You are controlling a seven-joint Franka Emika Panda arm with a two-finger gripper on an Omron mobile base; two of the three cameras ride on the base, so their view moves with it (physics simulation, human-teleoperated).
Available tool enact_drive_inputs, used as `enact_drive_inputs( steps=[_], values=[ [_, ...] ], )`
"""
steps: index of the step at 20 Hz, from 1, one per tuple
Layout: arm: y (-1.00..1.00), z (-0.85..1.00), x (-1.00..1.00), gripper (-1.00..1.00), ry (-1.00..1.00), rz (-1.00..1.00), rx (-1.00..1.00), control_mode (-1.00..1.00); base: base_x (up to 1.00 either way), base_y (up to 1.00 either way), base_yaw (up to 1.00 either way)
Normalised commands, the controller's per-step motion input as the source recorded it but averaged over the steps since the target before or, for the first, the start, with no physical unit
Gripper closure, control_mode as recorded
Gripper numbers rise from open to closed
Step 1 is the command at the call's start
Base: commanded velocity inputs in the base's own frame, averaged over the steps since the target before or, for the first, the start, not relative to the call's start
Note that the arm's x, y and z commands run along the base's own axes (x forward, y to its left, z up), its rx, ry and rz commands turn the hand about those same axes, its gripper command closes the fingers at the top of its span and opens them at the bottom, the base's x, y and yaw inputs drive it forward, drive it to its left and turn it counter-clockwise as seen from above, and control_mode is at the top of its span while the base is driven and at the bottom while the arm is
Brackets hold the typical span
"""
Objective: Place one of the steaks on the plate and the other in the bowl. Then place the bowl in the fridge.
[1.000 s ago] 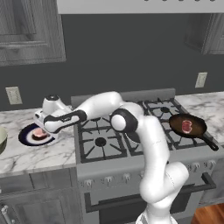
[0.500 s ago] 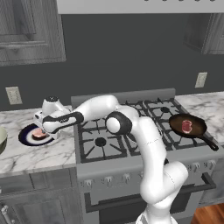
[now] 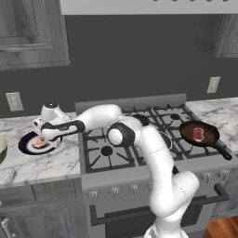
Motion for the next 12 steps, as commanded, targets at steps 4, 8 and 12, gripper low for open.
enact_drive_inputs(
  steps=[4,8,12],
  values=[
    [-0.06,0.08,-0.18,-1.00,-0.04,0.00,0.03,-1.00,0.00,0.00,0.00],
    [-0.36,0.31,-0.53,-1.00,-0.11,0.00,0.11,-1.00,0.00,0.00,0.00],
    [-0.96,0.23,-0.88,-1.00,-0.06,0.00,0.17,-1.00,0.00,0.00,0.00]
  ],
)
